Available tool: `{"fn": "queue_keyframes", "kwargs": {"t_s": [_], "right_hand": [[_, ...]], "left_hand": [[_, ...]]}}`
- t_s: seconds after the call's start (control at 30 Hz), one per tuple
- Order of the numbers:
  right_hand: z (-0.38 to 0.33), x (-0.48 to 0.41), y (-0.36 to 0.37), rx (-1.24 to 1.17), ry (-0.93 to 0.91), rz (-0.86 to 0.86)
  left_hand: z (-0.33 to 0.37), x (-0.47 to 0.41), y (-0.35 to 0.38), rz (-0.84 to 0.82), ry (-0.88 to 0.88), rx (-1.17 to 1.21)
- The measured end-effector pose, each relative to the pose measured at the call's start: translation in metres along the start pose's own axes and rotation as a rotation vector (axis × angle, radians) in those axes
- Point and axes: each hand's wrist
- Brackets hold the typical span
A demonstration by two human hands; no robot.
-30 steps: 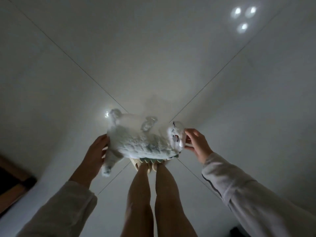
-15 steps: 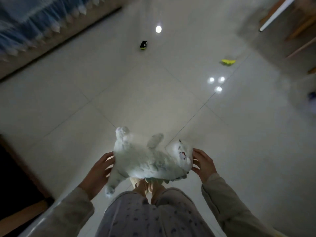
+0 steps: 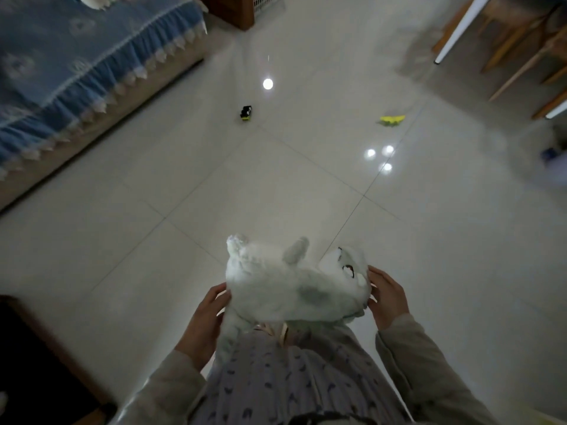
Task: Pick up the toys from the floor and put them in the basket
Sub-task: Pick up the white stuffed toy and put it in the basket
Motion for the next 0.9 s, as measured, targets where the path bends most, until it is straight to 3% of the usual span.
{"fn": "queue_keyframes", "kwargs": {"t_s": [0.27, 0.57, 0.9], "right_hand": [[-0.032, -0.049, -0.018, -0.103, 0.025, 0.125], [-0.135, -0.162, -0.022, -0.154, 0.025, 0.192], [-0.270, -0.276, 0.009, -0.038, -0.001, -0.003]], "left_hand": [[0.062, -0.067, 0.061, -0.093, 0.006, -0.110], [0.152, -0.166, 0.160, -0.139, -0.038, -0.164], [0.230, -0.249, 0.222, -0.106, 0.039, -0.089]]}}
Point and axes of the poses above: each hand's wrist, its own x-axis away from the middle knuckle, its own y-axis out of the palm, z = x × y
